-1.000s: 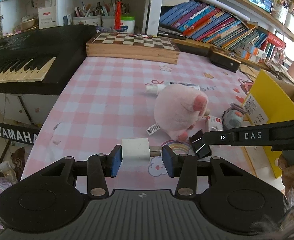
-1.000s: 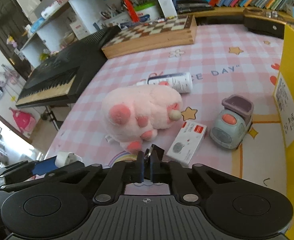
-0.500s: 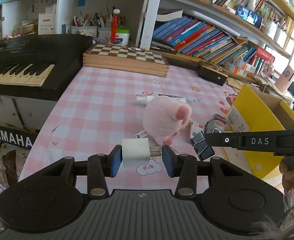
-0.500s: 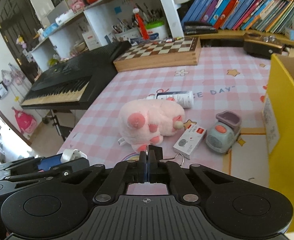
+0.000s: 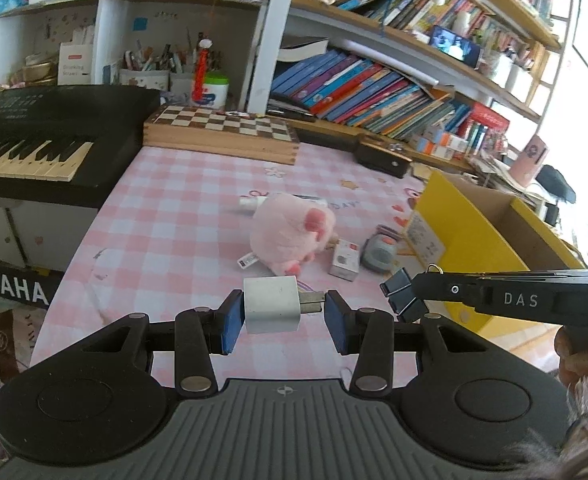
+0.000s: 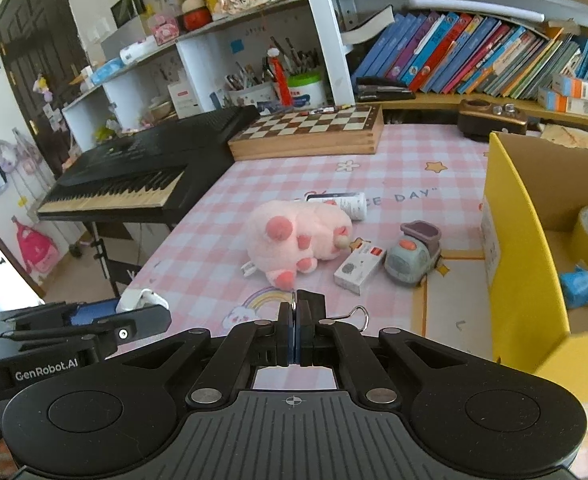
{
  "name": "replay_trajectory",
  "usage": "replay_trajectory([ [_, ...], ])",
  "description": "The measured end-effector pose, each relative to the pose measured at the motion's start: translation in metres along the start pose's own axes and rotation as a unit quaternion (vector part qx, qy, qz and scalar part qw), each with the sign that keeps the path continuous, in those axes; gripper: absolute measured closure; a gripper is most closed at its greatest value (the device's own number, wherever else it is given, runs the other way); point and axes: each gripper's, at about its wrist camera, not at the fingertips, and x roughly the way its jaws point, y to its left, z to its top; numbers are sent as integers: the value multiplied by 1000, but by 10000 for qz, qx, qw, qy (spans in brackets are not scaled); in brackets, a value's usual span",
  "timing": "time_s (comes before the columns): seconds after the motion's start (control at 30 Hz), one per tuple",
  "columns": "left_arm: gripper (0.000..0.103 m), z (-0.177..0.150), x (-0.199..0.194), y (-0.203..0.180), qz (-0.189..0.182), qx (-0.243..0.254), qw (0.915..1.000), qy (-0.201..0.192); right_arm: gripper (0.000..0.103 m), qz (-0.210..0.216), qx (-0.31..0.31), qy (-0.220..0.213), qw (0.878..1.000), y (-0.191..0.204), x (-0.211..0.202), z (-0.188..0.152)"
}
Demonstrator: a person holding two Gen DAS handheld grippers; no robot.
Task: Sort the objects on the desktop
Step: 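Carry the charger and binder clip over the yellow box with both tools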
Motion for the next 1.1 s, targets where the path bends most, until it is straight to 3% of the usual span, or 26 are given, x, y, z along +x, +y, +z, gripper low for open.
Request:
replay_trajectory([
  [0.67, 62, -38, -72, -16, -589, 471, 9971, -126, 101, -471, 429, -231, 9977, 24, -77, -64],
  [1.1, 62, -53, -75, -38, -1291, 791, 9884, 67, 101, -1107, 795, -269, 9903, 20, -113, -99],
])
